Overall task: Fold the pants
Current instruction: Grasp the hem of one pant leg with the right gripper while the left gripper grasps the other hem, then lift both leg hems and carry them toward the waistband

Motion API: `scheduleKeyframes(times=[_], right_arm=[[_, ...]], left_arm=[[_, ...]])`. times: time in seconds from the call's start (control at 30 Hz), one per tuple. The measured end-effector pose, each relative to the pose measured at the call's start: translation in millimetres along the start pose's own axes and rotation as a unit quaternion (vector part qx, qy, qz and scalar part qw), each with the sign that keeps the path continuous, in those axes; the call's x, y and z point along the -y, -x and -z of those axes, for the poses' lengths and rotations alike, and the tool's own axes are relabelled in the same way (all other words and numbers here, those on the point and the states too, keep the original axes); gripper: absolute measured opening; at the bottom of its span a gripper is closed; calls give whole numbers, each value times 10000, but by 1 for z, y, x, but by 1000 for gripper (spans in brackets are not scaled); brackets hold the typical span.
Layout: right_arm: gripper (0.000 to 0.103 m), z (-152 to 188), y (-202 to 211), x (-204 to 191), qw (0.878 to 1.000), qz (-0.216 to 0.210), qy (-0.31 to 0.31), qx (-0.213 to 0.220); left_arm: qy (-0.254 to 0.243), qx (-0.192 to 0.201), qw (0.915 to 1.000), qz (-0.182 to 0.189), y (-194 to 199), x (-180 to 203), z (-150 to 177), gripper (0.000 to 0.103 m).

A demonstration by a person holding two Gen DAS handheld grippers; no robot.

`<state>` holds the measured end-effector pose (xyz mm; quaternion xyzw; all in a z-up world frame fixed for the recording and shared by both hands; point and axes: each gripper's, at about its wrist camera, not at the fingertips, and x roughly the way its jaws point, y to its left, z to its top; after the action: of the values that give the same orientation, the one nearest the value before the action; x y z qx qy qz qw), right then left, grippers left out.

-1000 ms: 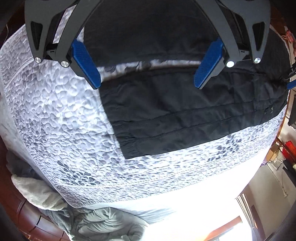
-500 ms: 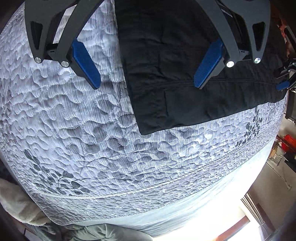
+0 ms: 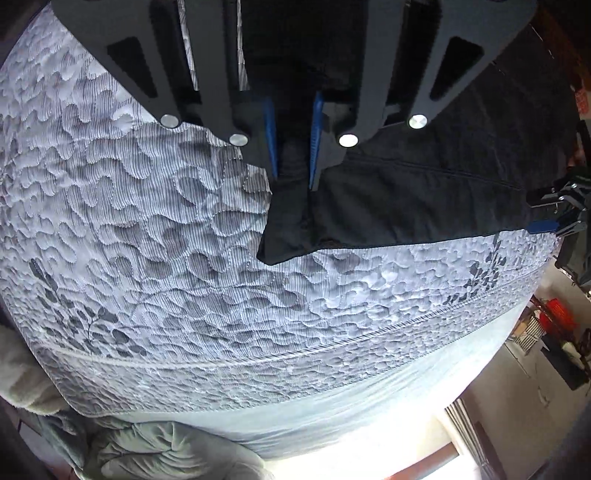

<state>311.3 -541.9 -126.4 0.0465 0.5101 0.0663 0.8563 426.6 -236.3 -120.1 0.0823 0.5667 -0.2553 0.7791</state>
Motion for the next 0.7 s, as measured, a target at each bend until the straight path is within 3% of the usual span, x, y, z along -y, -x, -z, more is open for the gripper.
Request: scheduleKeyframes(times=[0.2,0.3,0.5,0.6,0.67,0.7], right_arm=[[11,2,45,-2,9951,-627,174,747],[11,1,61,-2,9911,-818,244,1025],[11,4,68,0,9881,-945,299,1176],[11,4,67,1,9874,-1013,243,1194],[11,7,67,0,9865,-1066,229,1222],[11,8,66,-1,9863,-1070,233,1231]], left_arm=[[-457,79,9987,192,-13,9,-24,99],[-648,41,9968,460,-20,11,-38,99],[-1157,-121,9904,745,-34,25,-50,99],[-1233,-213,9894,733,-40,27,-49,84],[-1159,-344,9888,874,-44,26,-49,62],[-1094,-389,9893,881,-46,25,-48,59]])
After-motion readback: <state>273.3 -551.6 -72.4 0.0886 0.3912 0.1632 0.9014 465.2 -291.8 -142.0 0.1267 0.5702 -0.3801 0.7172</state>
